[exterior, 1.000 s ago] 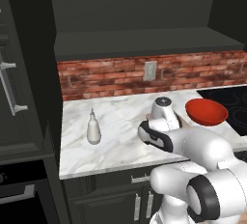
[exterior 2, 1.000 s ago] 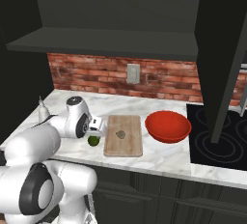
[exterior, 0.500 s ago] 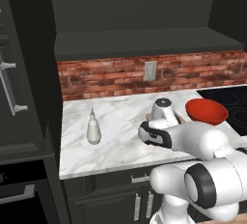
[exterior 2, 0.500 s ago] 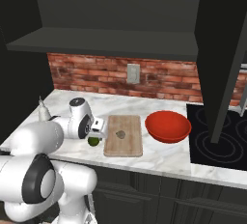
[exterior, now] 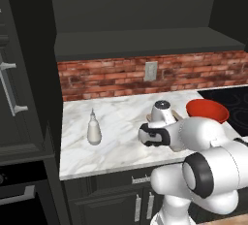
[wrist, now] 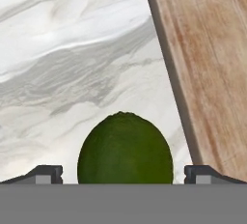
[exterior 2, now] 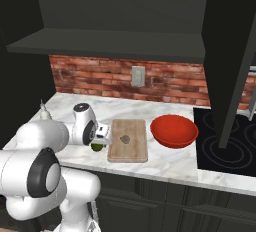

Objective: Open the cabinet. Place the bowl and condiment on the counter. Then place the lime and garlic on the cutting board.

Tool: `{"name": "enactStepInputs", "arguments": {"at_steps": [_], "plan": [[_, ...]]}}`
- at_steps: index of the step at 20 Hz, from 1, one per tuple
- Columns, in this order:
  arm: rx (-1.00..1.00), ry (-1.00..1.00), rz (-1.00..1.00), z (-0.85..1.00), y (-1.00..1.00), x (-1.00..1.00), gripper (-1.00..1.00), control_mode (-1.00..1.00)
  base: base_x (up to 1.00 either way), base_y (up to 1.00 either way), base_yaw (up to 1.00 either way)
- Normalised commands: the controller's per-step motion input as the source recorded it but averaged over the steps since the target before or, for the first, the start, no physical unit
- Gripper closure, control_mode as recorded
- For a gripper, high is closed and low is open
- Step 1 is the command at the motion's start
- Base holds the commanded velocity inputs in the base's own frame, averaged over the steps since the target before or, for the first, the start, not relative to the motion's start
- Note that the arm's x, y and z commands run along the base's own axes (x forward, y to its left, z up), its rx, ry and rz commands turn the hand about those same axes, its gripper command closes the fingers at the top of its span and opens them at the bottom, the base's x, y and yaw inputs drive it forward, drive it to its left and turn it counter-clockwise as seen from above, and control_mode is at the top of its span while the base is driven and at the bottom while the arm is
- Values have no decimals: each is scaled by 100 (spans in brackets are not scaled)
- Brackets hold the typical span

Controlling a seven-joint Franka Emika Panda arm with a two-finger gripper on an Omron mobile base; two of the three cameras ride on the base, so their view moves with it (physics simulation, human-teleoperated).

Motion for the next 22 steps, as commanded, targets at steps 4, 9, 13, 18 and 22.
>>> {"name": "enactStepInputs", "arguments": {"at_steps": [4,9,13,18,22], "plan": [[0,0,0,-19,0,0,-100,-100,0,0,0],[-1,0,0,-18,0,0,-100,-100,0,0,0],[-1,0,0,-15,0,0,100,-100,0,0,0],[0,0,0,-14,-6,0,100,-100,0,0,0],[0,0,0,-2,-5,0,100,-100,0,0,0]]}}
